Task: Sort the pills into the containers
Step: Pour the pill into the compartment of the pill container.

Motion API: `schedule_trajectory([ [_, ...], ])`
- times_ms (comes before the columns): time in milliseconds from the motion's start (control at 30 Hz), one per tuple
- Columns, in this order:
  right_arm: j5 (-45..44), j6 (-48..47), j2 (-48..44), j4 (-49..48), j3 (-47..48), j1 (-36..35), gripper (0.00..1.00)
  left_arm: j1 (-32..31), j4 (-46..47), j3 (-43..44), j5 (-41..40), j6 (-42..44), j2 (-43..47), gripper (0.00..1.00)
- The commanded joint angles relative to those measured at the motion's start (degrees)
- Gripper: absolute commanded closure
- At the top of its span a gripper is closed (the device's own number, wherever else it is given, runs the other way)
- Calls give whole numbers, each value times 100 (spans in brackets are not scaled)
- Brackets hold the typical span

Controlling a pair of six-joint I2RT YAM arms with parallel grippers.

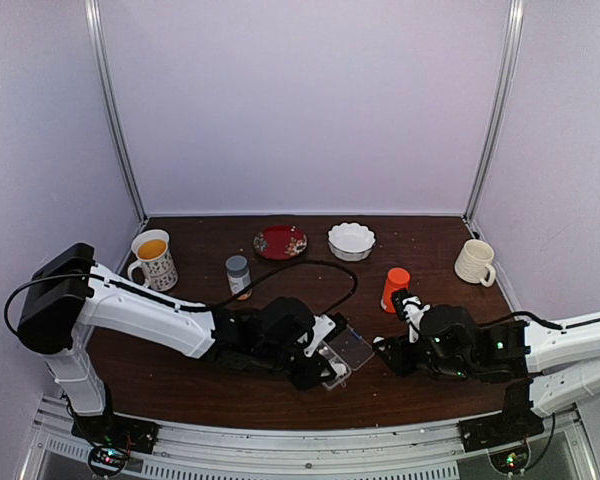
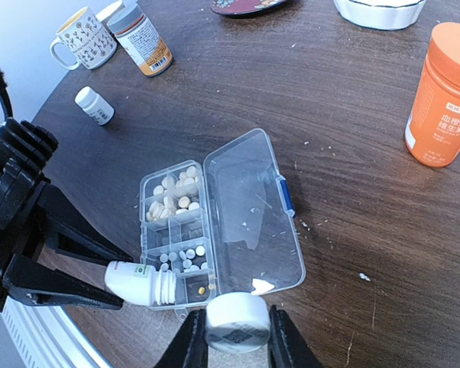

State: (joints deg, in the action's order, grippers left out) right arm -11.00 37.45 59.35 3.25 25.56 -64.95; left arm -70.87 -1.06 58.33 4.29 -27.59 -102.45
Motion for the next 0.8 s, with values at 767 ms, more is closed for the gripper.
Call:
schedule_trajectory([
  [767, -130, -19, 67, -26, 43, 26, 100, -47, 238, -15, -103, 4, 211, 100],
])
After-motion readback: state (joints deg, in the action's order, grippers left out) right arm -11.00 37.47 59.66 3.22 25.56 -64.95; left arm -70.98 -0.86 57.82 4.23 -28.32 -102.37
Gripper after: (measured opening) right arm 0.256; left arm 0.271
